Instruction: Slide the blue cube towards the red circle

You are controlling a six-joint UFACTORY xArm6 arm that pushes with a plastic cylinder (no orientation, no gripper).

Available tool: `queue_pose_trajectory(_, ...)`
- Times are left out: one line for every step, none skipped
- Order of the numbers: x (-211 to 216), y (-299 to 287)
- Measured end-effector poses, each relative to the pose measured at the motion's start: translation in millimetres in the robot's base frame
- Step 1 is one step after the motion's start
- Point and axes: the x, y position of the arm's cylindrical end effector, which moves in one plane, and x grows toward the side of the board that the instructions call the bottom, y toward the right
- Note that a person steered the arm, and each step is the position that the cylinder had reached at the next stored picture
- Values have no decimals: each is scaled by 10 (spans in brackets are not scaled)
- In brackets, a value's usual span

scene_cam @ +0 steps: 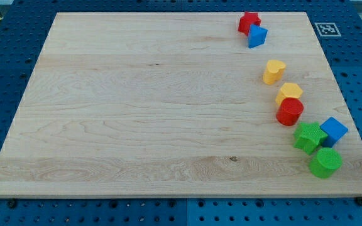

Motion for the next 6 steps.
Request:
queue_pose_trajectory(-66,-469)
queue_pose_trajectory(-72,-492)
queue_pose_trajectory(-233,-484)
queue_pose_trajectory(-386,-484)
queue_pose_trajectory(-466,-484)
queue_pose_trajectory(-524,-484)
